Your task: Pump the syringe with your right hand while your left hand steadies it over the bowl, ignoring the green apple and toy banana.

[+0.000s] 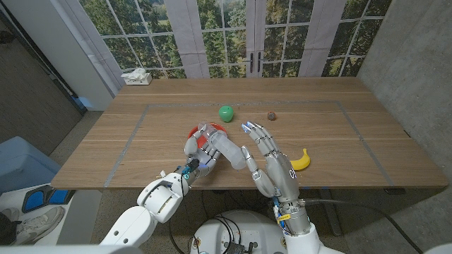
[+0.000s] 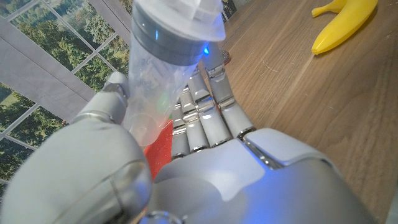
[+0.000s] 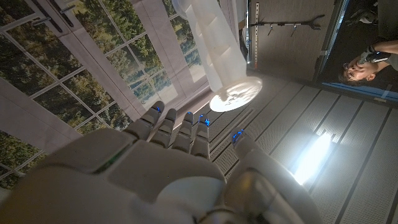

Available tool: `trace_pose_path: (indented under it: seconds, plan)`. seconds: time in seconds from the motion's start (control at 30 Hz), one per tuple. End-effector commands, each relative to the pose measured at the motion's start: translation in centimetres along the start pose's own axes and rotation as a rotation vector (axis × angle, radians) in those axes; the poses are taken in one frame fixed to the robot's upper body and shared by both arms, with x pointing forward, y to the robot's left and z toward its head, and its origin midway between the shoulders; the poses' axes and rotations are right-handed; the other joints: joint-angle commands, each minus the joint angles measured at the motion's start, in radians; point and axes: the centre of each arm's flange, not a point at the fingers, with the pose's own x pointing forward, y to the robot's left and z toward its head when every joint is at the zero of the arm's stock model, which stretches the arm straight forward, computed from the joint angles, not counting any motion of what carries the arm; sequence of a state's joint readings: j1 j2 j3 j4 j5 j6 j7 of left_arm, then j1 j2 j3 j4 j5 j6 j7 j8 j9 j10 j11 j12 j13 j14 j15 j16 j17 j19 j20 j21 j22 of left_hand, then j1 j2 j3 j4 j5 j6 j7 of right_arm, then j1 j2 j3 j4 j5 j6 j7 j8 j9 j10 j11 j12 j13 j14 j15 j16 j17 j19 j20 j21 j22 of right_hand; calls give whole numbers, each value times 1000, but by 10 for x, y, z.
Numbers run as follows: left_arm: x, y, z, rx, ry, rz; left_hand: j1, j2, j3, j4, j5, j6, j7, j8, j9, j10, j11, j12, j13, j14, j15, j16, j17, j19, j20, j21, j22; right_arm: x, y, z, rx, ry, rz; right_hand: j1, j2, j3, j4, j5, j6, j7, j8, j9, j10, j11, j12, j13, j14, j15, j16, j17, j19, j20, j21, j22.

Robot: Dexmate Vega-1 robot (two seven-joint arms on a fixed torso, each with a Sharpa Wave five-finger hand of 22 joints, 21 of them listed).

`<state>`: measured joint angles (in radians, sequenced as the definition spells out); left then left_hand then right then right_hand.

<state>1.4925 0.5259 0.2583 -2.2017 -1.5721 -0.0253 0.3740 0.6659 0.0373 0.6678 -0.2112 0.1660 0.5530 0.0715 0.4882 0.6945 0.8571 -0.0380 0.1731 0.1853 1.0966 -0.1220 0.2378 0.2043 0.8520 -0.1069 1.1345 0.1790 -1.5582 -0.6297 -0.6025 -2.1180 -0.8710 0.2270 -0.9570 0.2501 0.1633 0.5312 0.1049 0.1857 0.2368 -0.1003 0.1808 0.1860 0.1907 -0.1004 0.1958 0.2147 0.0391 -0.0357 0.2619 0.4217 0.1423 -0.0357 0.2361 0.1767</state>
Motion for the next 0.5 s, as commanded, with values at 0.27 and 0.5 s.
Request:
trace_pose_path:
  seconds: [0.27,0.5]
  plan:
    - [8,1,-9,-8,-6,-23,10,155,216,147,9,-33,2,0,0,37,-176,-1,-4,11,-109,-27,1,-9,-84,-11,4,8,10,6,-76,39,28,5,36,13,-6,7,6,-3,9,-1,7,-6,6,1,-5,-163,-5,-4,9,-123,-3,2]
    - [10,3,-13,-9,-2,-11,2,155,222,152,10,-43,5,9,9,23,-176,-1,-5,-30,-111,-39,-2,-13,-83,-15,5,12,19,12,-119,71,34,25,33,25,-26,8,-7,-2,6,-1,-5,-5,2,-1,-12,-164,-14,-15,6,-114,-8,1]
